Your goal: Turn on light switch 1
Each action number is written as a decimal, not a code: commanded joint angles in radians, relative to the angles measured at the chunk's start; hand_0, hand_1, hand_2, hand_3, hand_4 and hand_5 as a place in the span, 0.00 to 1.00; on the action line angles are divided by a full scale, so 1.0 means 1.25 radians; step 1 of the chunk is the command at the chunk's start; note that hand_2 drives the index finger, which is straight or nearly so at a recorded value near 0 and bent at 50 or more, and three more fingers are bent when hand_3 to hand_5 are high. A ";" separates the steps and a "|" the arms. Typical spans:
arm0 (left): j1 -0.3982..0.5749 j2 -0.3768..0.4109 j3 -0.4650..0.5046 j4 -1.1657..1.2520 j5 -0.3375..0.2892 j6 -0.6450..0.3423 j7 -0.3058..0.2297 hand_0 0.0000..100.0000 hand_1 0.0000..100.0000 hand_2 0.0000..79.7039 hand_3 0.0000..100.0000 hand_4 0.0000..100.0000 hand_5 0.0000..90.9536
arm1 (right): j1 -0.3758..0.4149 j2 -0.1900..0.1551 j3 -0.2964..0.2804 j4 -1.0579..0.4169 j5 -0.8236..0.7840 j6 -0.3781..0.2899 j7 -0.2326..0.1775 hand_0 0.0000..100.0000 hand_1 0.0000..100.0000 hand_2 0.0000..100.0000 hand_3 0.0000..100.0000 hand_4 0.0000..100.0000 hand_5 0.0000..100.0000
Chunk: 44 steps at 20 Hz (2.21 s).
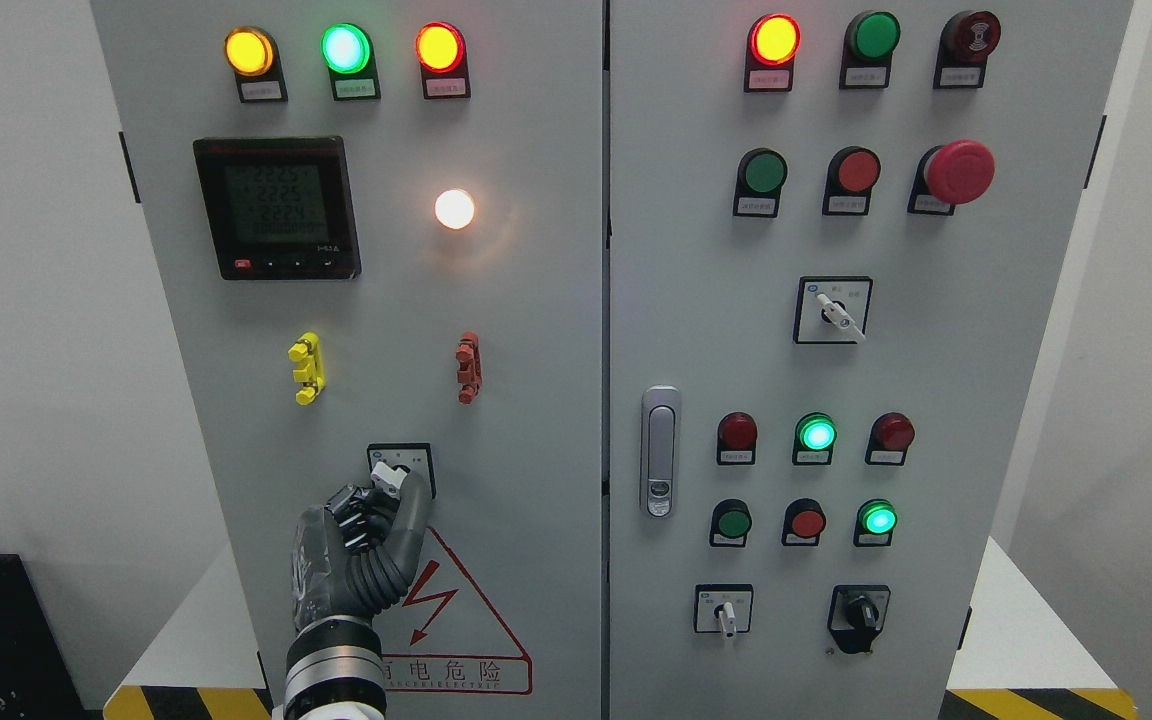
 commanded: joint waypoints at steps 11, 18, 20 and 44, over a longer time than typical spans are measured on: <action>0.000 0.000 -0.001 0.001 0.001 0.000 0.000 0.69 0.46 0.82 0.95 1.00 0.97 | 0.000 0.000 0.000 0.000 -0.020 0.000 0.000 0.00 0.00 0.00 0.00 0.00 0.00; 0.000 0.000 -0.001 0.001 0.001 0.000 0.000 0.56 0.42 0.83 0.95 1.00 0.97 | 0.000 0.000 0.000 0.000 -0.020 0.000 0.000 0.00 0.00 0.00 0.00 0.00 0.00; -0.002 0.000 -0.001 0.001 0.001 0.001 0.000 0.52 0.41 0.83 0.95 1.00 0.97 | 0.000 0.000 0.000 0.000 -0.020 0.000 0.000 0.00 0.00 0.00 0.00 0.00 0.00; 0.031 0.002 -0.006 -0.009 0.001 -0.025 -0.002 0.22 0.38 0.85 0.96 1.00 0.97 | 0.000 0.000 0.000 0.000 -0.020 0.000 0.000 0.00 0.00 0.00 0.00 0.00 0.00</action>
